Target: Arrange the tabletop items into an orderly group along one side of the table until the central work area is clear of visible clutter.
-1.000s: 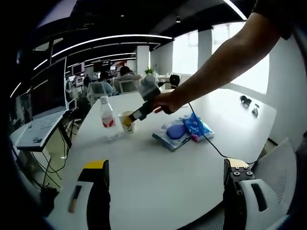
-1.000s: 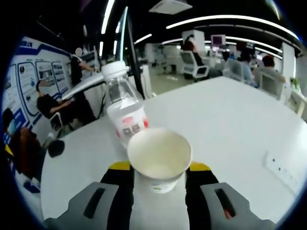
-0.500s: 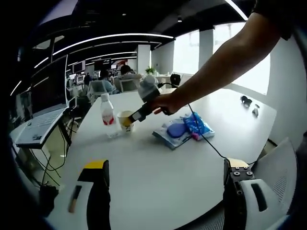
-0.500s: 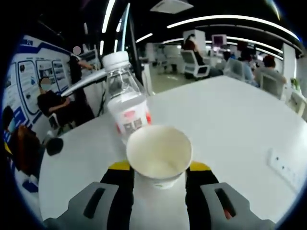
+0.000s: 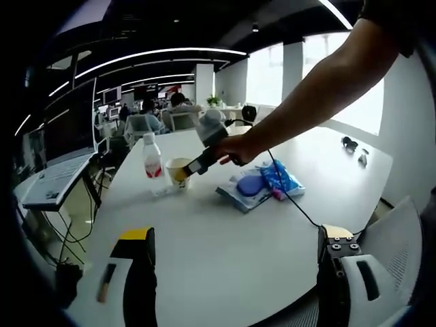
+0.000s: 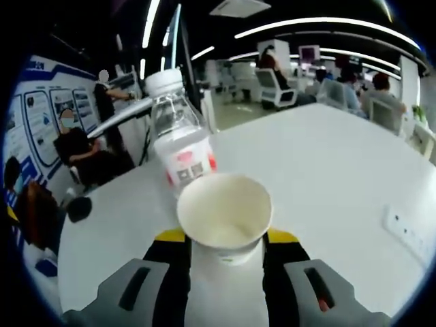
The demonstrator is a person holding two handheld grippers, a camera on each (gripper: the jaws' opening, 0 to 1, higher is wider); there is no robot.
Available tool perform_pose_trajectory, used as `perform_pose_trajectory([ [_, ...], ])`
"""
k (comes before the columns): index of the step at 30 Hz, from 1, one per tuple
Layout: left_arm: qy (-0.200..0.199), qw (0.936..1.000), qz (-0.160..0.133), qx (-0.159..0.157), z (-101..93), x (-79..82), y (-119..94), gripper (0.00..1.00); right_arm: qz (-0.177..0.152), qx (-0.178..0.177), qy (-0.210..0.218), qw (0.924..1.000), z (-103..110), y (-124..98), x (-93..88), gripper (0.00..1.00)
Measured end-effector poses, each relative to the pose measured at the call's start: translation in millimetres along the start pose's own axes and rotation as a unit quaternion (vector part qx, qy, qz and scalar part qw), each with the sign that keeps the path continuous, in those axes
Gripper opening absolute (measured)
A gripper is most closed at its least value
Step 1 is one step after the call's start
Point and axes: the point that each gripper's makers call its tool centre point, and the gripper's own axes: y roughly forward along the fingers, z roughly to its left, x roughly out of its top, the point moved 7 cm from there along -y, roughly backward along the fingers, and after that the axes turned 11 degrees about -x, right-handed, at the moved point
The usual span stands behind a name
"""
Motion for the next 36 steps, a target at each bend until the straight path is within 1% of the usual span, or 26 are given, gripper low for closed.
perform_pose_trajectory([
  [4,0.0,1.0,0.001,-0.003,-1.5,-0.4,0,0.99,-0.003,0.0,0.006,1.0,-4,3,-1.0,0.37],
  [7,-0.003,0.9999,0.0,-0.01,-3.4,-0.3,1,0.99,0.002,0.002,0.006,1.0,-2,0,-3.6,0.37],
  [9,0.0,1.0,0.002,-0.006,-2.8,-0.4,0,0.99,-0.005,-0.001,0.013,0.9999,-3,1,-3.2,0.37],
  [11,0.0,1.0,0.0,-0.006,-2.5,0.5,0,0.99,0.004,-0.003,0.01,0.9999,-3,1,-5.8,0.36],
  [21,-0.005,1.0,-0.001,-0.001,-1.1,-0.5,-2,0.99,0.012,0.001,0.01,0.9999,-2,7,-9.1,0.36],
  [23,-0.007,1.0,-0.002,-0.002,-1.2,-0.4,-2,0.99,0.028,-0.001,-0.003,0.9996,-2,7,-13.8,0.36],
  [24,-0.007,1.0,-0.001,-0.002,-1.2,-0.3,-1,0.99,0.027,-0.002,-0.009,0.9996,-1,7,-14.1,0.36],
  [25,-0.006,1.0,-0.002,-0.003,-1.4,0.0,-1,0.99,0.017,-0.004,-0.007,0.9998,-1,6,-12.9,0.36],
  [26,-0.006,1.0,-0.002,-0.004,-1.6,0.3,-1,0.99,0.014,-0.001,0.001,0.9999,-1,5,-13.7,0.36],
  [27,-0.004,1.0,-0.003,-0.003,-1.7,0.7,-1,0.99,0.017,0.002,0.008,0.9998,0,4,-15.2,0.37],
  [31,-0.005,1.0,-0.003,-0.005,-2.4,0.9,0,0.99,0.017,0.001,0.01,0.9998,3,-4,-19.6,0.37],
  [34,-0.005,1.0,-0.003,-0.007,-3.6,1.1,0,0.99,0.017,-0.001,0.008,0.9998,1,-10,-20.8,0.37],
  [36,-0.005,0.9999,-0.004,-0.01,-4.5,1.6,1,0.99,-0.004,-0.015,0.003,0.9999,-2,-17,-16.7,0.37],
])
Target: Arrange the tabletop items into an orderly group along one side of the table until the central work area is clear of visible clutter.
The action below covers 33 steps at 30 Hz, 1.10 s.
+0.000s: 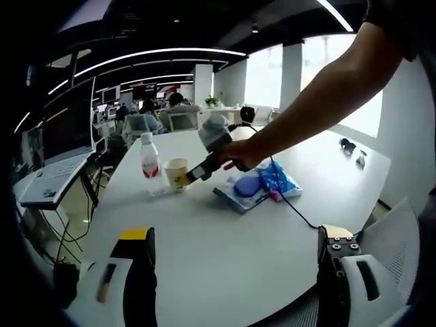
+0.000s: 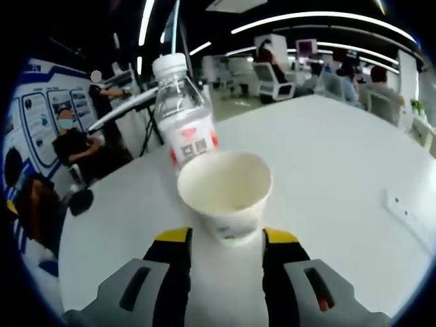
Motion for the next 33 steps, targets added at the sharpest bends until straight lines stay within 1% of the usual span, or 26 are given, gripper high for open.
perform_pose_trajectory([
  [3,0.002,1.0,-0.003,-0.003,-1.1,2.3,2,0.99,0.004,0.006,0.008,0.9999,3,-11,0.1,0.37],
  [4,0.002,1.0,-0.004,-0.004,-1.3,3.0,2,0.99,0.001,0.0,0.001,1.0,3,-15,0.6,0.37],
  [11,0.009,0.9998,-0.008,-0.015,-4.6,6.3,8,0.99,-0.007,-0.006,0.014,0.9999,1,-36,1.5,0.36],
  [13,0.004,0.9998,-0.009,-0.017,-4.3,4.3,9,0.99,-0.021,-0.009,0.015,0.9996,0,-42,4.5,0.36],
  [16,-0.004,0.9997,-0.011,-0.02,-4.9,1.5,9,0.99,-0.023,-0.009,0.019,0.9995,-1,-50,4.1,0.36],
  [19,-0.008,0.9996,-0.013,-0.022,-5.2,0.9,10,0.99,-0.032,-0.015,0.035,0.9988,-7,-59,2.9,0.36],
  [25,-0.007,0.9995,-0.015,-0.026,-4.9,3.0,13,0.98,-0.034,-0.026,0.029,0.9987,-16,-74,-1.1,0.36],
  [28,-0.007,0.9995,-0.01,-0.03,-6.1,1.8,14,0.98,-0.042,-0.031,0.029,0.9982,-20,-83,-1.8,0.36],
  [33,-0.005,0.9992,-0.011,-0.038,-9.6,2.6,17,0.98,-0.055,-0.036,0.025,0.9975,-24,-101,-1.8,0.35],
])
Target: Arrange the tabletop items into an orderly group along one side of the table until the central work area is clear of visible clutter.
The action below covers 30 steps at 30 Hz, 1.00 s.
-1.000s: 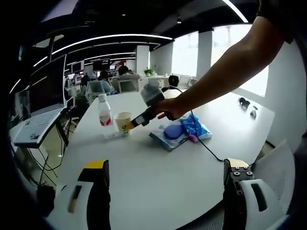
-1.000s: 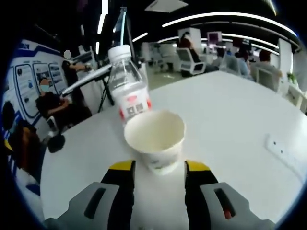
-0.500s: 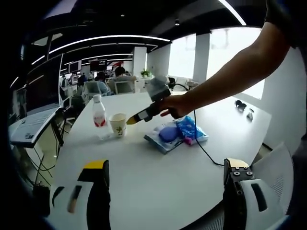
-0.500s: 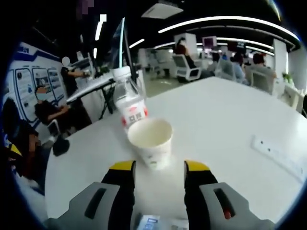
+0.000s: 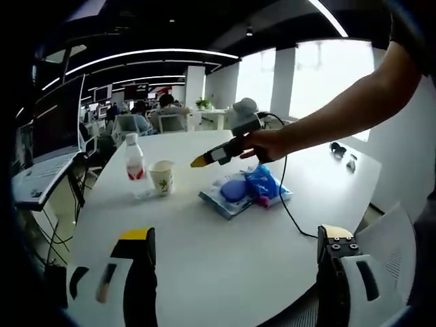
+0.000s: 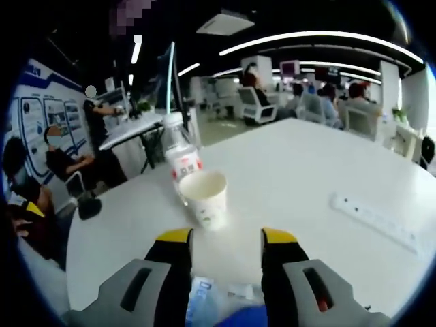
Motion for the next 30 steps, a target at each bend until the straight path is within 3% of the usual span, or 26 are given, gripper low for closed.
perform_pose_trajectory([
  [10,0.001,1.0,-0.004,-0.005,-2.9,1.4,2,0.98,-0.015,-0.02,0.029,0.9993,-14,-28,-7.9,0.35],
  [30,-0.001,0.9996,-0.003,-0.029,-12.8,4.0,13,0.98,-0.005,-0.063,0.054,0.9965,-44,-92,-50.6,0.35],
])
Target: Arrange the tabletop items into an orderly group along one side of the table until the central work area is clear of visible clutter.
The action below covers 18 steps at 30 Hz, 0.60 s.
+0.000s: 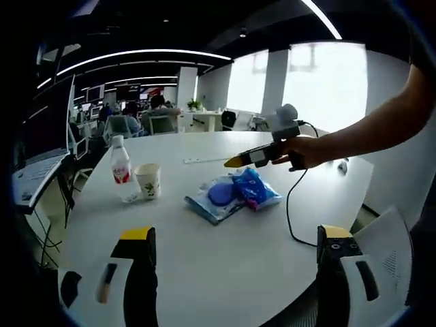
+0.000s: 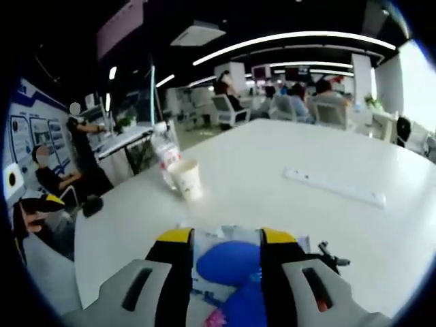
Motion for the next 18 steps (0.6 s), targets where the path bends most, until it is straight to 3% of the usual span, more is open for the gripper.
perform_pose_trajectory([
  [4,-0.004,1.0,-0.003,-0.005,-1.6,0.6,1,0.97,-0.001,-0.008,0.02,0.9998,-9,-5,-6.9,0.35],
  [18,-0.008,0.9998,0.0,-0.018,-2.1,-1.6,7,0.97,0.006,-0.022,0.03,0.9993,-8,-26,-25.9,0.34],
])
